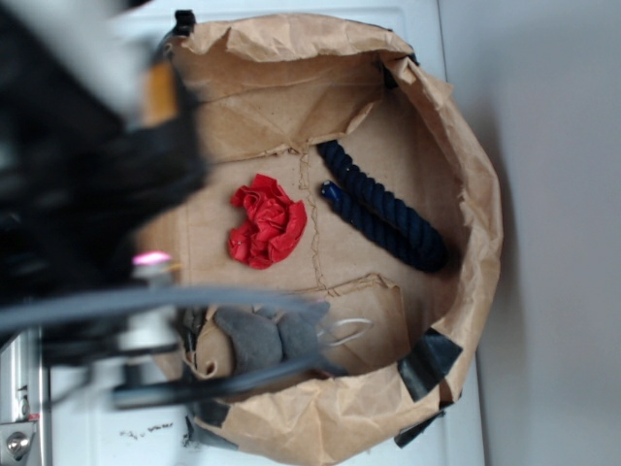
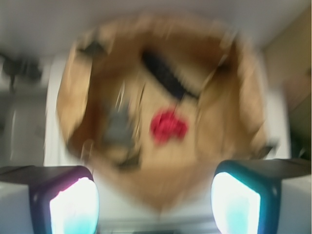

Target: Grab the gray animal.

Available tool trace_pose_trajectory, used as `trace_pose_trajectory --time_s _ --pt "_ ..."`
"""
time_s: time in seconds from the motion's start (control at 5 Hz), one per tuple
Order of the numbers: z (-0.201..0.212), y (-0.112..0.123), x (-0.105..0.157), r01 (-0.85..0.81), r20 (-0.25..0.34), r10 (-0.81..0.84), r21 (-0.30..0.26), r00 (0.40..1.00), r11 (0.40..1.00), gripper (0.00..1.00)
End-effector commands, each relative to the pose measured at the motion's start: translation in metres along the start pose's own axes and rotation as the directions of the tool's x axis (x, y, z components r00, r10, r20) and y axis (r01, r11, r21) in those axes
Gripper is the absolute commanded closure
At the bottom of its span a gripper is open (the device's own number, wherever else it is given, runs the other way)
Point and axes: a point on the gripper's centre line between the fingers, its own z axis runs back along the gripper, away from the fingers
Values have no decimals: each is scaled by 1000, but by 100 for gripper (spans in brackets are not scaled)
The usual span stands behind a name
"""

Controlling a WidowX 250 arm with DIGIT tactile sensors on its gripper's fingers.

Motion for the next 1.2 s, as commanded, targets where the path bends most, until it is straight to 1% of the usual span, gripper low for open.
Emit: trace_pose_trajectory --time_s 0.0,0.2,0.4,0.6,0.8,1.0 --pt "-46 7 52 -4 163 -19 141 986 990 0" --pt "-90 5 40 7 127 -33 195 991 981 0" --pt "-128 -3 24 29 55 -41 216 998 976 0" --pt "-152 -11 21 41 -6 -40 210 999 977 0" --pt "-173 -32 8 68 -84 -60 92 995 993 0" --pt "-170 -57 -30 95 -68 -106 -155 992 983 0"
